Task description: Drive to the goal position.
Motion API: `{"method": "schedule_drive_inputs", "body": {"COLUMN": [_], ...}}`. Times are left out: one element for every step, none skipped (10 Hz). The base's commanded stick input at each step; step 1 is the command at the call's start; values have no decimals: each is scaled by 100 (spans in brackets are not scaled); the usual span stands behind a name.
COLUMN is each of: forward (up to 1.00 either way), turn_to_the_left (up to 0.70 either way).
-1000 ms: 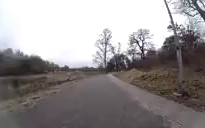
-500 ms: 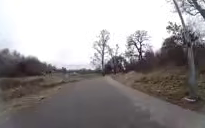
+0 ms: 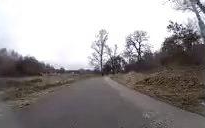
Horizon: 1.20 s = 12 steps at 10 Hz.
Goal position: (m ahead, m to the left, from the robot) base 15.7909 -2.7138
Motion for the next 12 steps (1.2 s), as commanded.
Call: {"method": "schedule_drive_inputs", "body": {"forward": [100,100,100,100,100,100,100,100,100,100,100,100], "turn_to_the_left": [6,0,0,0,0,0,0,0,0,0,0,0]}}
